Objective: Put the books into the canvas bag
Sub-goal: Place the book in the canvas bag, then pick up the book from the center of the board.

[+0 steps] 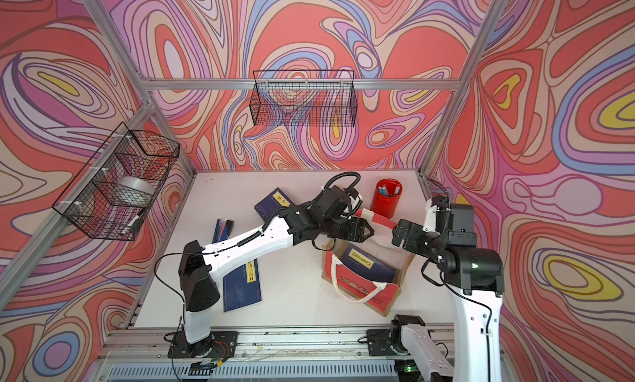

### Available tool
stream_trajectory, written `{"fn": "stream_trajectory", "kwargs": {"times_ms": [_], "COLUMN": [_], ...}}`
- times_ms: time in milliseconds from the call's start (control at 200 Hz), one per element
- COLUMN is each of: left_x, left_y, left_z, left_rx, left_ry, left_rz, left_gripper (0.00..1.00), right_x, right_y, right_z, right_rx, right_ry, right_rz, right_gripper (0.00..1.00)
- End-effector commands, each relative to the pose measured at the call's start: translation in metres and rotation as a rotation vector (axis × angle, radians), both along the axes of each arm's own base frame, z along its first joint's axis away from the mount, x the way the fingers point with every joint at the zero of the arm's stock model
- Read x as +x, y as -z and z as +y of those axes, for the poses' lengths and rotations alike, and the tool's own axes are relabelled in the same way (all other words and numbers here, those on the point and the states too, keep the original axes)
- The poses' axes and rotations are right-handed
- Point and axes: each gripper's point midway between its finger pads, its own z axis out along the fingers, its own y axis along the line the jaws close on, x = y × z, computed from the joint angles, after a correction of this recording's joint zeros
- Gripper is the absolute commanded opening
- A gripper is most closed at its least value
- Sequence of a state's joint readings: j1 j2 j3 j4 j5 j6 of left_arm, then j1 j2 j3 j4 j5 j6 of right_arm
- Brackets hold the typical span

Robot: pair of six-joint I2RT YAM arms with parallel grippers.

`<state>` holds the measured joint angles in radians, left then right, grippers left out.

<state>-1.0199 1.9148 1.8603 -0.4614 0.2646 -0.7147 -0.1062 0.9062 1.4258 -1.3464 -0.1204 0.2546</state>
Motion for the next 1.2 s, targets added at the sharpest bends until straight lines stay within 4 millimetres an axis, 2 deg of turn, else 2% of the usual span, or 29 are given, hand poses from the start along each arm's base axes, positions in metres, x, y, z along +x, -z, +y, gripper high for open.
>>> {"fn": "stream_trajectory", "kwargs": {"times_ms": [0,90,125,170,235,321,426,481,561,706,831,901,1057,1192], "left_x": [-0.001,0.009,0.013,0.019,0.027,0.034,0.034,0.029,0.021,0.005,-0.005,-0.008,-0.016,-0.028], "left_y": [-0.049,-0.07,-0.077,-0.079,-0.076,-0.057,-0.032,-0.017,0.002,0.031,0.06,0.08,0.122,0.155], "left_z": [0.023,0.061,0.078,0.104,0.142,0.197,0.268,0.297,0.328,0.371,0.402,0.41,0.419,0.435], "left_rx": [-0.069,-0.059,-0.048,-0.005,0.058,0.162,0.293,0.343,0.387,0.482,0.56,0.55,0.446,0.378], "left_ry": [0.001,-0.08,-0.118,-0.176,-0.258,-0.393,-0.583,-0.652,-0.722,-0.84,-0.919,-0.933,-0.961,-1.02], "left_rz": [-0.091,-0.143,-0.171,-0.187,-0.192,-0.18,-0.173,-0.151,-0.119,-0.094,-0.034,0.034,0.178,0.31], "left_gripper": [0.69,0.75,0.82,0.88,0.89,0.93,1.0,1.0,1.0,1.0,1.0,1.0,1.0,1.0], "right_x": [0.008,0.012,0.014,0.016,0.02,0.024,0.034,0.04,0.052,0.074,0.088,0.092,0.085,0.061], "right_y": [-0.003,-0.011,-0.012,-0.014,-0.017,-0.027,-0.038,-0.039,-0.035,-0.022,-0.01,-0.003,0.02,0.06], "right_z": [0.006,0.021,0.029,0.039,0.054,0.072,0.084,0.09,0.097,0.129,0.174,0.197,0.268,0.336], "right_rx": [0.017,0.049,0.077,0.115,0.184,0.272,0.343,0.371,0.376,0.331,0.296,0.286,0.272,0.236], "right_ry": [-0.042,-0.131,-0.177,-0.223,-0.289,-0.367,-0.42,-0.444,-0.46,-0.526,-0.621,-0.665,-0.799,-0.921], "right_rz": [-0.034,-0.079,-0.095,-0.108,-0.134,-0.188,-0.236,-0.241,-0.23,-0.185,-0.137,-0.116,-0.062,0.039], "right_gripper": [0.98,0.98,0.98,0.98,0.98,0.98,0.98,0.98,0.98,0.98,0.98,0.98,0.98,0.99]}}
